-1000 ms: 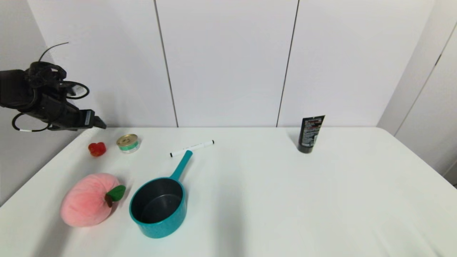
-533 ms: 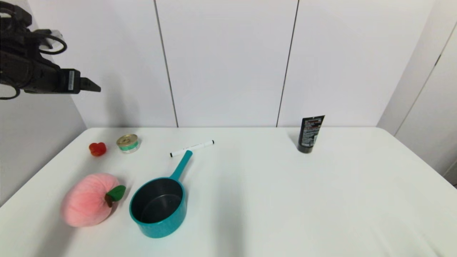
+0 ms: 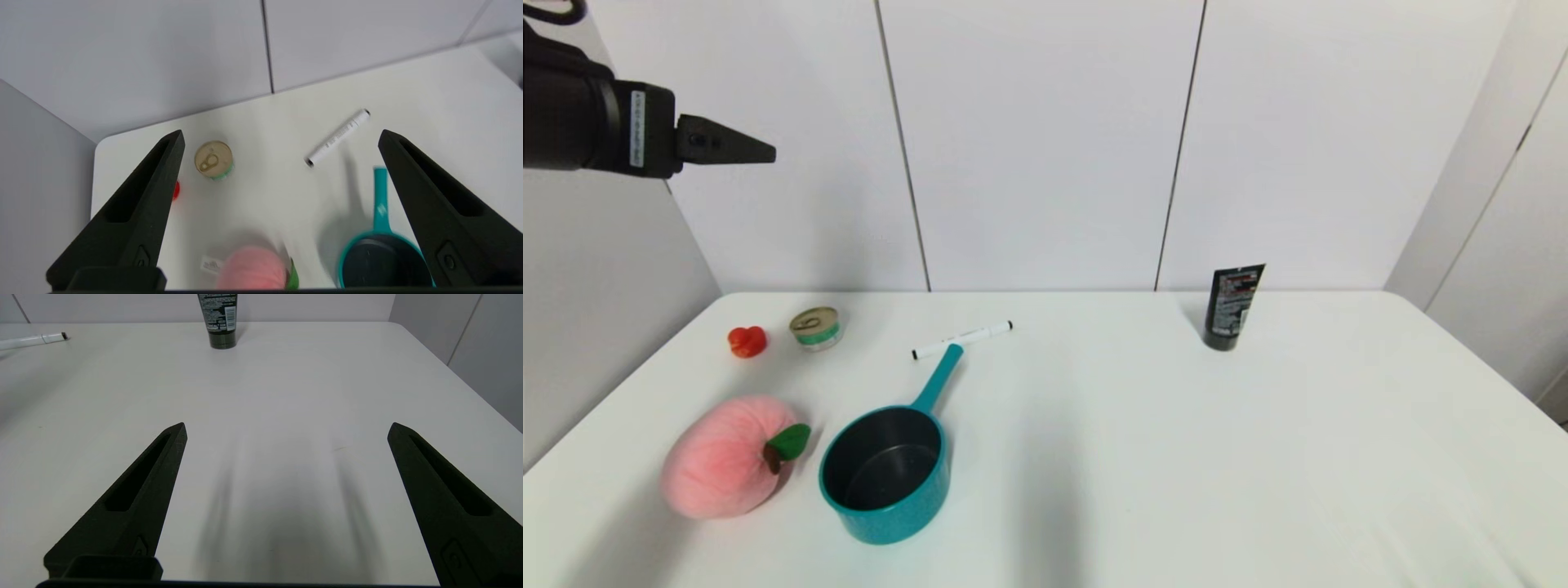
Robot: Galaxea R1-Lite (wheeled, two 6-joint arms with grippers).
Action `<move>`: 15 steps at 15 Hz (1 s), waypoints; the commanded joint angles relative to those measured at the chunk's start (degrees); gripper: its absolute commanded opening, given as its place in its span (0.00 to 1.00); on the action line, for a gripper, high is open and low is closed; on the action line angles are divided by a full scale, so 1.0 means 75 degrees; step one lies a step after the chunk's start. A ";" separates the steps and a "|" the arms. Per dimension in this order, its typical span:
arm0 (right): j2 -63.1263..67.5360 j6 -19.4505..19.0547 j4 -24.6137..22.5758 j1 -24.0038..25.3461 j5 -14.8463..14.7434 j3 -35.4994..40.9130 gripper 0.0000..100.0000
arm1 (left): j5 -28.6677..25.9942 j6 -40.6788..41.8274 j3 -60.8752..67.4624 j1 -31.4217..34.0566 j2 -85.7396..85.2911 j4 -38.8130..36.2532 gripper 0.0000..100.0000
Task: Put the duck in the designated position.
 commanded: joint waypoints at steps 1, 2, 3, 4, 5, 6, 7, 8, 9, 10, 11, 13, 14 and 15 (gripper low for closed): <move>0.0010 0.0000 -0.0003 0.0001 0.0002 0.0000 1.00 | 0.1106 0.0606 0.3685 -0.0468 -0.2419 -0.2893 1.00; 0.0010 0.0000 -0.0003 0.0001 0.0002 0.0000 1.00 | 0.1469 0.0606 0.4552 -0.0468 -0.2805 -0.3713 1.00; 0.0010 0.0000 -0.0003 0.0001 0.0002 0.0000 1.00 | 0.1797 0.0606 0.5478 -0.0456 -0.3251 -0.4557 1.00; 0.0010 0.0000 -0.0003 0.0001 0.0002 0.0000 1.00 | 0.2067 0.0606 0.6544 -0.0421 -0.3755 -0.5436 1.00; 0.0010 0.0000 -0.0003 0.0001 0.0002 0.0000 1.00 | 0.2102 0.0571 0.7224 -0.0421 -0.4083 -0.5857 1.00; 0.0010 0.0000 -0.0003 0.0001 0.0002 0.0000 1.00 | 0.2090 0.0548 0.7833 -0.0363 -0.4458 -0.6104 1.00; 0.0010 0.0000 -0.0003 0.0001 0.0002 0.0000 1.00 | 0.2067 0.0548 0.8325 -0.0281 -0.4798 -0.6186 1.00; 0.0010 0.0000 -0.0003 0.0001 0.0002 0.0000 1.00 | 0.2020 0.0548 0.8759 -0.0163 -0.5114 -0.6209 1.00; 0.0010 0.0000 -0.0003 0.0001 0.0002 0.0000 1.00 | 0.1809 0.0536 0.9204 -0.0058 -0.5454 -0.6209 1.00; 0.0010 0.0000 -0.0003 0.0001 0.0002 0.0000 1.00 | 0.1411 0.0501 0.9638 0.0106 -0.5735 -0.6197 1.00; 0.0010 0.0000 -0.0003 -0.0011 0.0002 0.0000 1.00 | 0.0778 0.0384 1.0130 0.0399 -0.6110 -0.6197 1.00; 0.0010 0.0000 -0.0003 0.0001 0.0002 0.0000 1.00 | -0.0066 0.0173 1.1009 0.0926 -0.6884 -0.6197 1.00; 0.0010 0.0000 -0.0003 0.0001 0.0002 0.0000 1.00 | -0.0101 0.0173 1.1372 0.1020 -0.7235 -0.6197 1.00; 0.0010 0.0000 -0.0003 0.0001 0.0002 0.0000 1.00 | -0.0101 0.0173 1.1665 0.1044 -0.7563 -0.6197 1.00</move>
